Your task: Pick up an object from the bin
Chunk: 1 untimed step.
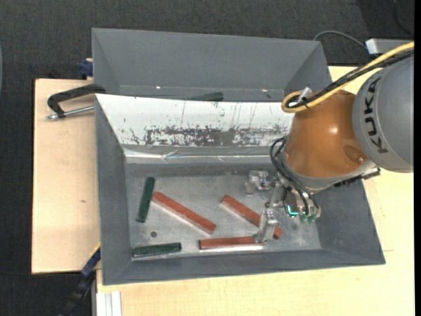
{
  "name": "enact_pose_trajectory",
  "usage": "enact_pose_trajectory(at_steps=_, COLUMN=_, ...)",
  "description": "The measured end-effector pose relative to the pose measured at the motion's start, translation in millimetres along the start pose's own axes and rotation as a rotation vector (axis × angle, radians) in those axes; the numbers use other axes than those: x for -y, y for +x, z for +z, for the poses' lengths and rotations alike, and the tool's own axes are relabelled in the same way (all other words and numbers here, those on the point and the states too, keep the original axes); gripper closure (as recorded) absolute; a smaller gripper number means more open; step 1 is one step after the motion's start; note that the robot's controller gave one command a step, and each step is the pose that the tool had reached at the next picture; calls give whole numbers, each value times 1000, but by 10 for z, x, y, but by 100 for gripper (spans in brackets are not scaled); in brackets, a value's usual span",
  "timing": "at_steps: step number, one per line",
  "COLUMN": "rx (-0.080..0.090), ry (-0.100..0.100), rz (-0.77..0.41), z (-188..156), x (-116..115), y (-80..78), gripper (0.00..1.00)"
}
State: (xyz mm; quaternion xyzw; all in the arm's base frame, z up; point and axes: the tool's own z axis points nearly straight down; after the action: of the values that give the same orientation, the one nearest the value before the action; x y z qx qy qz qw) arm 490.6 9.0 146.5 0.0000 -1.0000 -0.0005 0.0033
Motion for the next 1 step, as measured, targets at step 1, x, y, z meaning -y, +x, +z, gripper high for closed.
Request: enact_pose_trajectory(at_steps=1, rx=7, ry=0, rz=0, z=-32, x=0, y=-19, gripper=0)
